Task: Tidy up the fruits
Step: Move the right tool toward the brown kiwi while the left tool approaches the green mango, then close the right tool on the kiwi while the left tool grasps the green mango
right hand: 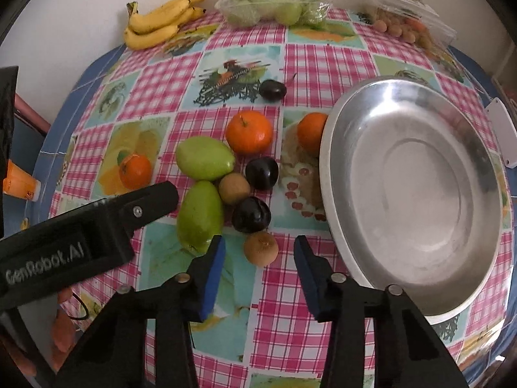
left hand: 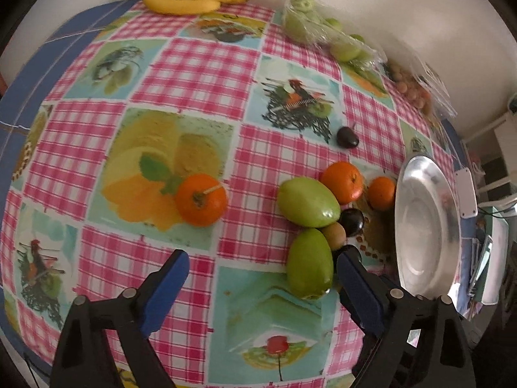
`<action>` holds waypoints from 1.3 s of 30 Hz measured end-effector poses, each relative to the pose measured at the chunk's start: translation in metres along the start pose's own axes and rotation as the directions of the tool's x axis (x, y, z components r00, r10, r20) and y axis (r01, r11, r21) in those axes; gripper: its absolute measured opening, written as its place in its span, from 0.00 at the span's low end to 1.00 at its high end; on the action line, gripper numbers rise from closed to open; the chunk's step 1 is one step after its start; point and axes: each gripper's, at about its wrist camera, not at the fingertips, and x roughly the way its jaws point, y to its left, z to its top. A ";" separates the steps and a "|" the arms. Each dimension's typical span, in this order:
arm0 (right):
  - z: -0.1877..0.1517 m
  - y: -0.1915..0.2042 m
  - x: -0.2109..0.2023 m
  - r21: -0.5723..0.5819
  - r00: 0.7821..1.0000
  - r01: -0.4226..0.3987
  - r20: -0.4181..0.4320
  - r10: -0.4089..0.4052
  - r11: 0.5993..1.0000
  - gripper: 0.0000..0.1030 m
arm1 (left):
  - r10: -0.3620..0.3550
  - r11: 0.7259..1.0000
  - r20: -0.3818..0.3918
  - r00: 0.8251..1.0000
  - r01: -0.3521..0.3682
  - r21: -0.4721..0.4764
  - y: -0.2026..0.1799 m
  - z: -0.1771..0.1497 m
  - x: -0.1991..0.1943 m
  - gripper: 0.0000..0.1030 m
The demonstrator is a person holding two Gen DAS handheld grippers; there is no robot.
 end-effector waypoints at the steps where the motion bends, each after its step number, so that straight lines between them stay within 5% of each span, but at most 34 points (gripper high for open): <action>1: 0.000 -0.001 0.002 0.001 1.000 0.001 -0.007 -0.001 1.000 0.42 | -0.012 1.000 -0.006 1.000 0.012 -0.001 -0.001 0.000 0.002 0.87; 10: 0.001 -0.002 0.013 -0.005 0.999 0.007 -0.043 -0.007 1.000 0.38 | -0.087 0.996 -0.032 0.996 0.087 -0.015 -0.007 -0.004 0.011 0.74; 20: -0.001 0.000 0.014 -0.004 0.998 0.007 -0.057 -0.007 1.000 0.38 | -0.058 0.998 -0.062 0.996 0.057 -0.029 -0.004 -0.005 0.023 0.75; 39: -0.001 -0.003 0.012 0.008 0.998 0.006 -0.056 -0.005 1.000 0.38 | 0.015 0.983 0.015 1.000 -0.012 -0.181 0.043 0.001 -0.002 0.75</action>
